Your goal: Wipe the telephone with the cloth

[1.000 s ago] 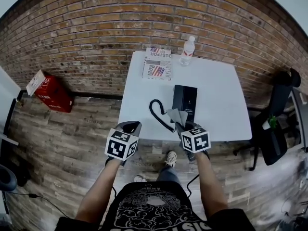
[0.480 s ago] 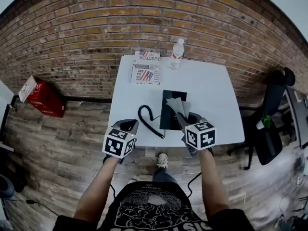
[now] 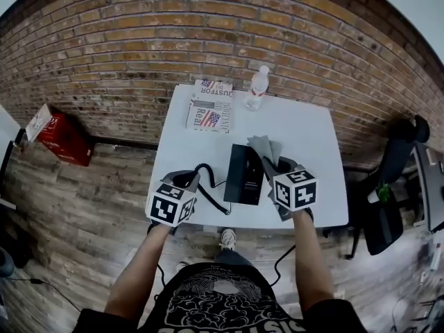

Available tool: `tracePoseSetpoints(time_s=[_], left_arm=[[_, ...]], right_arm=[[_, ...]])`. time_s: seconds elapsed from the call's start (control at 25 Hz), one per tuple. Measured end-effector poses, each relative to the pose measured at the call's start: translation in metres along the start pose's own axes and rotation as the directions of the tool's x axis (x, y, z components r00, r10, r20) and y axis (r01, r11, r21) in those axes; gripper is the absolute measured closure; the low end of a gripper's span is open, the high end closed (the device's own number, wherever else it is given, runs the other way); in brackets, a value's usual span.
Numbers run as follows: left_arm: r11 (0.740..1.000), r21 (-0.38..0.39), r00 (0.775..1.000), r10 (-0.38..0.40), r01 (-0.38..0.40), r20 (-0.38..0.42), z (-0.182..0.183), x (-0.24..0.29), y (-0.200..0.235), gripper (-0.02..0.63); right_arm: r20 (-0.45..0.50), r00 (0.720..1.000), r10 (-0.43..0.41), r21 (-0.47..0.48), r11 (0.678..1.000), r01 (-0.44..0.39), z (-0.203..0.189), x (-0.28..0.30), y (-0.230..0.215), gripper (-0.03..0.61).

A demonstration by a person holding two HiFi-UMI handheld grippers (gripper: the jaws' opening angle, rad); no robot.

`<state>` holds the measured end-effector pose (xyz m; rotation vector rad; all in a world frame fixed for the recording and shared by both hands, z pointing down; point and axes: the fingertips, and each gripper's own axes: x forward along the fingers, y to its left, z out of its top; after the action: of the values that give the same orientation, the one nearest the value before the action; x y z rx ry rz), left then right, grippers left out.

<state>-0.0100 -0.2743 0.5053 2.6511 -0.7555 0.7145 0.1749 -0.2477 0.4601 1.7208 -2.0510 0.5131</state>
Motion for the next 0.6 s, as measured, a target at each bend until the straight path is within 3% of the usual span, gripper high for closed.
tracePoseSetpoints(time_s=[0.6], left_arm=[[0.991,-0.084,0.994,0.105,-0.104,0.004,0.007,0.017,0.031,0.607]], right_arm=[[-0.128,0.987,0.102,-0.124,0.985,-0.118,0.010,0.067,-0.026,0.568]])
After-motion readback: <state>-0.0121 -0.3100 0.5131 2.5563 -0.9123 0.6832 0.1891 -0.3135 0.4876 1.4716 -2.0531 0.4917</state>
